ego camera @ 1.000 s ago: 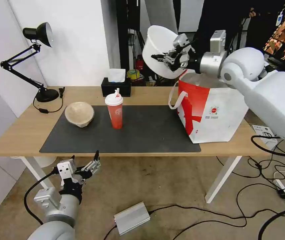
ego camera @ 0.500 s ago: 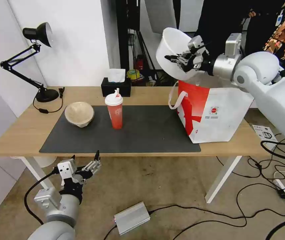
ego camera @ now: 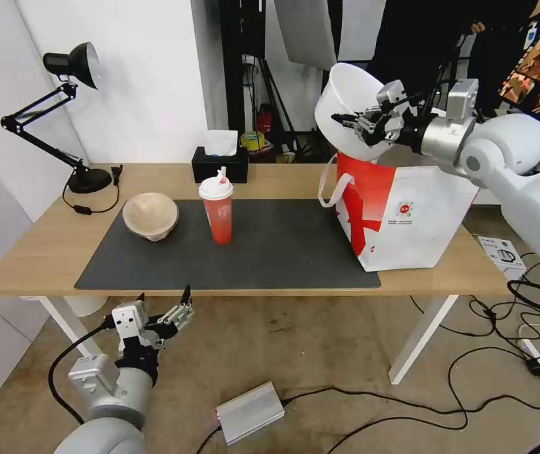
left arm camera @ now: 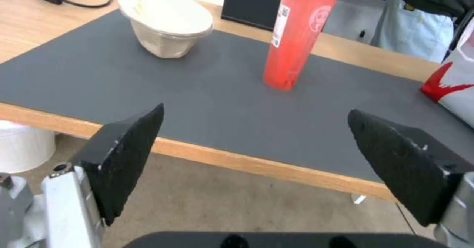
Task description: Pick up the trash from the table and place it into the takeout bag.
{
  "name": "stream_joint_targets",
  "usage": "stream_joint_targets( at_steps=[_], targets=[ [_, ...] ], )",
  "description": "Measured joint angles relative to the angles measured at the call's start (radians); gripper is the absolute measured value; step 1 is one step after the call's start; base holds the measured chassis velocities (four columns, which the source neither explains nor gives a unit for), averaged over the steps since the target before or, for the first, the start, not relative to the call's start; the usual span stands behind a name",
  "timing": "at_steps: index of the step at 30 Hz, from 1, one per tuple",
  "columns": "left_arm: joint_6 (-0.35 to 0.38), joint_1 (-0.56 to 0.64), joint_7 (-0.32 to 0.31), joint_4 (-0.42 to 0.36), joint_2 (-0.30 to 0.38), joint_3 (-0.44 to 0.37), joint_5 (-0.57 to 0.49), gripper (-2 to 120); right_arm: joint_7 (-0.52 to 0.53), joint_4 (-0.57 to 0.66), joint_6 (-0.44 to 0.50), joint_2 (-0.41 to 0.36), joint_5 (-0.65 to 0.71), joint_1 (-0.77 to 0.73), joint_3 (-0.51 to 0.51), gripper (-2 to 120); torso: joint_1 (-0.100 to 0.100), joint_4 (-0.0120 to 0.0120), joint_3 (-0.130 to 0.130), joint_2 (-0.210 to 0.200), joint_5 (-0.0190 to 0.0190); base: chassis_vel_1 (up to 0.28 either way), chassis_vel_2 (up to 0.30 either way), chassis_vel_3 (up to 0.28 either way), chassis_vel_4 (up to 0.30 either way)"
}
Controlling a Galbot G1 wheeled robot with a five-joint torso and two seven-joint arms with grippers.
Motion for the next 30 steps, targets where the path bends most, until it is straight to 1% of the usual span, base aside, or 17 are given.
stream_joint_targets(
  at_steps=[4, 15, 30],
  targets=[
    [0.000, 0.003, -0.002, 0.001, -0.002, 0.007, 0.004, 100, -0.003, -0.006, 0.005, -0.015, 0.000, -0.032, 0.021, 0, 0.000, 0.0001, 0.000, 0.000, 0.0000, 0.000, 0.000, 0.000, 0.000],
    [-0.004, 0.005, -0.006, 0.005, -0.003, 0.016, 0.010, 100, -0.004, -0.032, 0.010, -0.021, 0.002, -0.058, 0.047, 0, 0.000, 0.0001, 0.000, 0.000, -0.0001, 0.000, 0.000, 0.000, 0.000],
    [-0.005, 0.004, -0.008, 0.010, -0.009, 0.023, 0.012, 100, -0.002, -0.055, 0.016, -0.009, 0.005, -0.082, 0.067, 0, 0.000, 0.0001, 0.000, 0.000, -0.0001, 0.000, 0.000, 0.000, 0.000]
  ],
)
